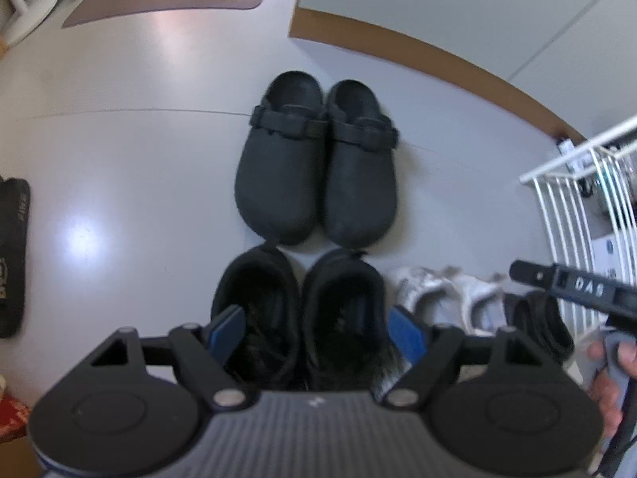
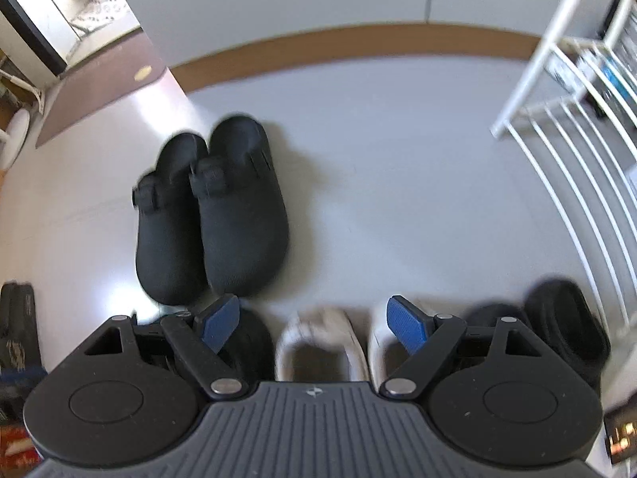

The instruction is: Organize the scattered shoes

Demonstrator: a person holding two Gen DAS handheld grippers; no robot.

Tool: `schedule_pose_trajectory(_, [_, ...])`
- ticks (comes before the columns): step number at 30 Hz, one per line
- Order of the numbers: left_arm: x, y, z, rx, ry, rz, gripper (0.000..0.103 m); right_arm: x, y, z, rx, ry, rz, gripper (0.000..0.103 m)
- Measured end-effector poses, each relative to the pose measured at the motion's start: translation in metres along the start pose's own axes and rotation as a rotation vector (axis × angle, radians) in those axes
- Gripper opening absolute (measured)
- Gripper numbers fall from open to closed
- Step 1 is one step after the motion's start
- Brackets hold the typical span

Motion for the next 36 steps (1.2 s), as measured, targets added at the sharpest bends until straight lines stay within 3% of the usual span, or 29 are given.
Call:
schedule_pose_trajectory(8, [0.033,0.052,0.032,0.020,-0.043,-0.007,0.084,0.029,0.063,0.031,0.056,-0.048,-0.001,0.086])
schedule_pose_trajectory(15, [0.037,0.079,0.063,0.064,-0.074,-0.032,0.085,0.044,0.111,0.056,0.107,-0.080,-0.030,0.086])
schedule_pose_trajectory(23, [0.063,0.102,0.091,0.079,-0.158,0.004,0.086,0.049,0.152,0.084,0.120,-0.140,-0.073,0.092])
schedule_pose_trajectory(33, [0.080,0.129,0.119,0.135,-0.203,0.057,0.087,0.057,0.211,0.104,0.245,-0.117,-0.070,0.098])
schedule_pose_trajectory(36, [0.081,0.137,0.121,0.163,-0.219,0.053,0.094,0.058,0.228,0.111,0.277,-0.108,-0.066,0.100])
Point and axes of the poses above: each gripper's, at about its wrist camera, not at the fingertips, and y roughly against the way its jaws point, x to its right, z to its underside, the point moved 8 cm from there along -y, roughly the way its jaws point
